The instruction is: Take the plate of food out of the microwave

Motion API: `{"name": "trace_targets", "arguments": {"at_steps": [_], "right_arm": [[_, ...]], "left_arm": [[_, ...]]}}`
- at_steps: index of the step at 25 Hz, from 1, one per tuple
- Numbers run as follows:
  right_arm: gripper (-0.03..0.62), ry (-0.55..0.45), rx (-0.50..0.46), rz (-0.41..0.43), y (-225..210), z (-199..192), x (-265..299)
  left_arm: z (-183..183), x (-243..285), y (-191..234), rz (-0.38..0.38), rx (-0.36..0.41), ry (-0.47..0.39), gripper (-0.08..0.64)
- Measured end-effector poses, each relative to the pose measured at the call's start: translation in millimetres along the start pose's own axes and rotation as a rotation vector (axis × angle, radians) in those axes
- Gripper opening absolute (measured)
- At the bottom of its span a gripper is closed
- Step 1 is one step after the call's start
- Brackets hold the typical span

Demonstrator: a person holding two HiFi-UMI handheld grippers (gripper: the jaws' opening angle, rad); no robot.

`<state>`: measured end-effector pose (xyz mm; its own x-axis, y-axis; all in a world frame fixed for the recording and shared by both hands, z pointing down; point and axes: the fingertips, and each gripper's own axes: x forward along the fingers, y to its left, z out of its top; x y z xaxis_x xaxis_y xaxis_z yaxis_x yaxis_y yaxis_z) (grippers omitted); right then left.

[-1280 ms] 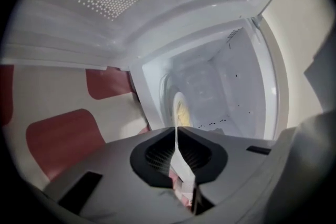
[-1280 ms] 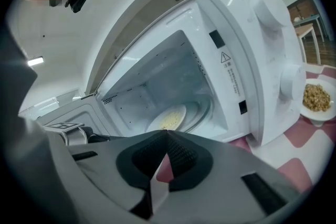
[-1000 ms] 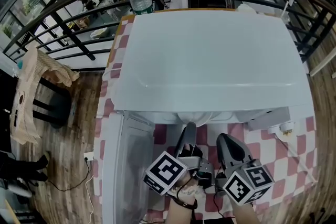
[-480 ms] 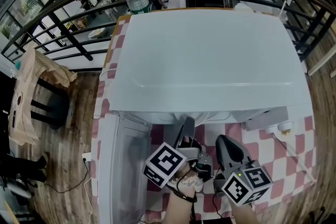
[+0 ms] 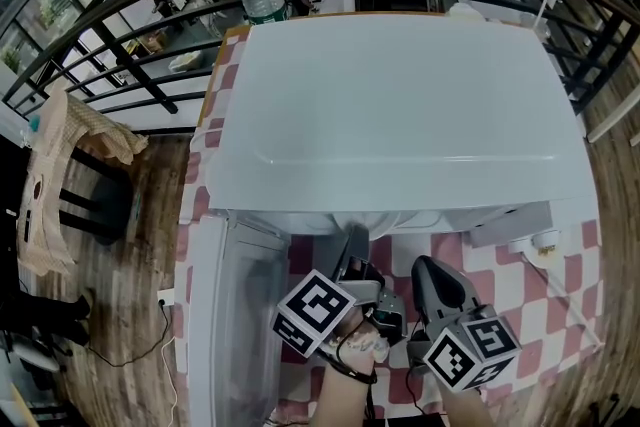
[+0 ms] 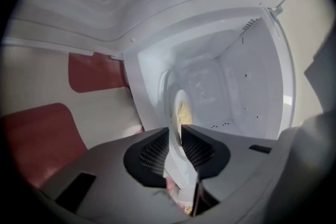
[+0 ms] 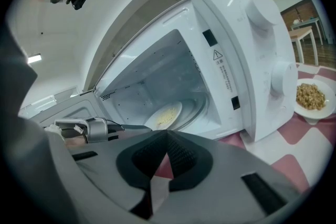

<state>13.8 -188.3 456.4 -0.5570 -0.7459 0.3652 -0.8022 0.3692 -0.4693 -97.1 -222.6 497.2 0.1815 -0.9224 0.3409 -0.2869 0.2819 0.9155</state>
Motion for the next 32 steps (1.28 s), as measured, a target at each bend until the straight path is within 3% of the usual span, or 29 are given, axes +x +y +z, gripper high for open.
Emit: {"name": "trace_targets", "arguments": {"at_steps": [9, 15, 21, 32], "right_arm": [[0.002, 0.000, 0.008, 0.003, -4, 1, 1], [0.002, -0.002, 0.019, 0.008, -4, 2, 0], [0.002, 0.023, 0.101, 0.044, -8, -2, 2], [0.035, 0.078, 0.258, 0.079, -19, -1, 8]], "left_arm": [[-2, -10, -8, -0.039, 0.017, 0.003, 0.052], [-8, -20, -6, -0.064, -0.017, 0.001, 0.054], [-14, -35, 1, -0.049, -0.046, 0.012, 0.054], [-21, -45, 3, -0.104, 0.007, 0.033, 0.054]]}}
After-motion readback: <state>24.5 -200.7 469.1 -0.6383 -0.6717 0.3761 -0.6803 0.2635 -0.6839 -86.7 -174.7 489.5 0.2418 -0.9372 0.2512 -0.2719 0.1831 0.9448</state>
